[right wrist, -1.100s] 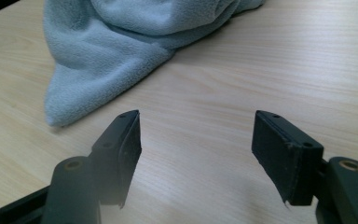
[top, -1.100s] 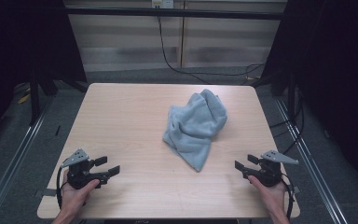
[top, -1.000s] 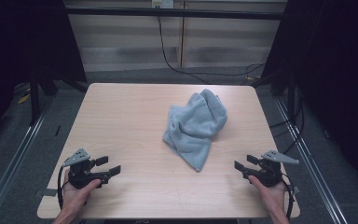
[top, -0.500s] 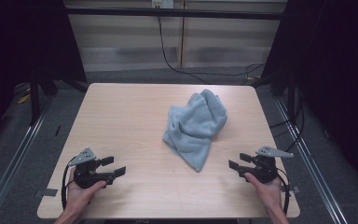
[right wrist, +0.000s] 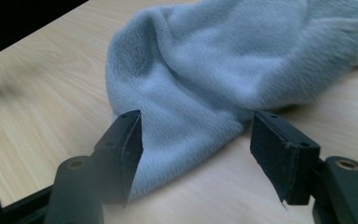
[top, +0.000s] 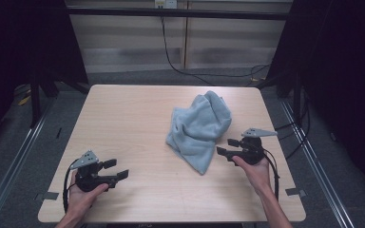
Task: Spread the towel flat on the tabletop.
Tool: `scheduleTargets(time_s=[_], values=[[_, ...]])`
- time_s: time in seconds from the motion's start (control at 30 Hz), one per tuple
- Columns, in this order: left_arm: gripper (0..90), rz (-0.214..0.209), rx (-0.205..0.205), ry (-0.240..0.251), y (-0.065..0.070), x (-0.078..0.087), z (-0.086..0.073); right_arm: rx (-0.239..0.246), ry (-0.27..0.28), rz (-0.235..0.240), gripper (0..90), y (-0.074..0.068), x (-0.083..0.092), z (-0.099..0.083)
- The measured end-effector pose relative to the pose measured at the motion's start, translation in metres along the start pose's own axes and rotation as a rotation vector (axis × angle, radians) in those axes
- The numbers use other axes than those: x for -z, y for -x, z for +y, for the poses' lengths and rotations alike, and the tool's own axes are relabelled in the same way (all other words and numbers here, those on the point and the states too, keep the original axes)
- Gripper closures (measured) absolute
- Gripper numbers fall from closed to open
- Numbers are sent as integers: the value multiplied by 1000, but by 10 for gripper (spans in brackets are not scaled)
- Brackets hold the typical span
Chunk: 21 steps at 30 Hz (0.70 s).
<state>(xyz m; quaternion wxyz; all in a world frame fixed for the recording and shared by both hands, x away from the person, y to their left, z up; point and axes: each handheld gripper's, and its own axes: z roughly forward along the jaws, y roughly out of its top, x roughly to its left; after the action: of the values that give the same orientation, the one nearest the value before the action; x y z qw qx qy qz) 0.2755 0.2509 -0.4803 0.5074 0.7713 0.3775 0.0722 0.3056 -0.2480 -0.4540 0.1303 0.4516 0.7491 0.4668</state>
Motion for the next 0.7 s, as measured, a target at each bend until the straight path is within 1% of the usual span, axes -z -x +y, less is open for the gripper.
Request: scheduleTargets(time_s=[0.07,0.2,0.23,0.27,0.3,0.33,0.43,0.57,0.6,0.67,0.7], values=[[254,-1,-1,2,0,1,0,13,-12,11,341,-1,-11,8],[253,-2,-4,1,0,1,0,33,-16,15,349,-1,-25,23],[253,-2,-5,1,0,1,0,44,-23,13,347,1,-29,28],[254,-2,-1,3,-1,1,0,39,-30,11,344,3,-33,32],[253,-1,2,5,-1,2,0,46,-35,9,342,5,-37,35],[253,0,1,6,-1,2,0,45,-50,3,331,8,-43,39],[253,-1,0,9,-3,3,0,29,-57,5,295,18,-57,45],[253,-2,0,18,-3,6,0,-1,-69,-7,259,32,-77,42],[253,1,0,18,-3,6,0,-3,-81,-6,249,35,-83,40],[253,2,3,17,-5,6,0,-2,-112,-22,233,38,-93,33],[253,1,5,18,-5,6,0,4,-145,-33,234,38,-100,28]])
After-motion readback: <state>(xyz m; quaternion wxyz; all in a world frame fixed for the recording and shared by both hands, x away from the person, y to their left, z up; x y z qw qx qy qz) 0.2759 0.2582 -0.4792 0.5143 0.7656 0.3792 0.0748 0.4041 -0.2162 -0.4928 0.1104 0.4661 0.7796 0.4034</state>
